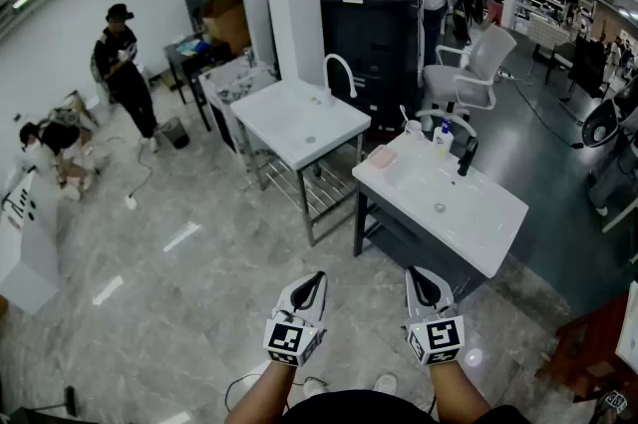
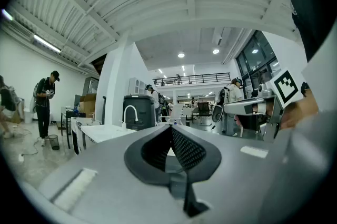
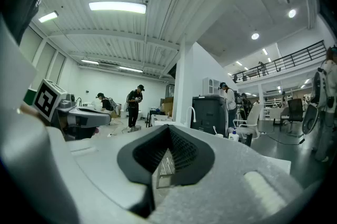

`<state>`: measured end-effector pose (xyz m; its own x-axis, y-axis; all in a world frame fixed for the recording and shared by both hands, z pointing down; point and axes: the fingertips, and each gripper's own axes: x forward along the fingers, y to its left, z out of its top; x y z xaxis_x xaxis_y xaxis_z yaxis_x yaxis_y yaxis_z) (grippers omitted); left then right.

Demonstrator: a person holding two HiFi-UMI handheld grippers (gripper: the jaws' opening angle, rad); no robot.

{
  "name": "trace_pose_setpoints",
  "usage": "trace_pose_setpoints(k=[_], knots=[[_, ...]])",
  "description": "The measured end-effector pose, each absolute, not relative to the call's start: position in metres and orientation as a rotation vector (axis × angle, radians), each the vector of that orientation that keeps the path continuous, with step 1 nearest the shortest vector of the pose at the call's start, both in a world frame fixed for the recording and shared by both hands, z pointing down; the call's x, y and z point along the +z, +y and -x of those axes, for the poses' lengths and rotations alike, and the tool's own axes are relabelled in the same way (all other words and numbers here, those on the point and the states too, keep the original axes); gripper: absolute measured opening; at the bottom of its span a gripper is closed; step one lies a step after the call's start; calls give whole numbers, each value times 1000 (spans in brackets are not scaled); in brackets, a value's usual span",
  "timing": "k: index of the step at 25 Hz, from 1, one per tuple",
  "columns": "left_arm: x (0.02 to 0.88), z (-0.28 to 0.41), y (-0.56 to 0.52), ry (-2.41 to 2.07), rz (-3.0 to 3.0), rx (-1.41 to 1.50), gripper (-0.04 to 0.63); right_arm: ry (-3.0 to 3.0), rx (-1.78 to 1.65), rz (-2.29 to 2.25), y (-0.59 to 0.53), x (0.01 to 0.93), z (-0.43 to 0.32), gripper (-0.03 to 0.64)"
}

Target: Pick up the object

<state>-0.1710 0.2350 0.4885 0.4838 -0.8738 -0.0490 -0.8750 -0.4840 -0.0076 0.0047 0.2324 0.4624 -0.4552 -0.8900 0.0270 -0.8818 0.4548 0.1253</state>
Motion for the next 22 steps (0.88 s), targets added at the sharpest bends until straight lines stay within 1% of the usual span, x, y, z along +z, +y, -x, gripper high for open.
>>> trace_pose_setpoints(k=[9,13,18,22], knots=[[493,184,250,1590,2699,77,14,-2587,-145,-1561,249,470,5,0],[493,197,252,1537,2705,43,14,-2602,-132,-1556,251,472,22,2],[498,230,250,1515,2709,36,14,-2593,-148,-1577,255,474,51,2],[504,236,248,1483,2738,41,14,-2582,-146,-1577,253,479,65,2]])
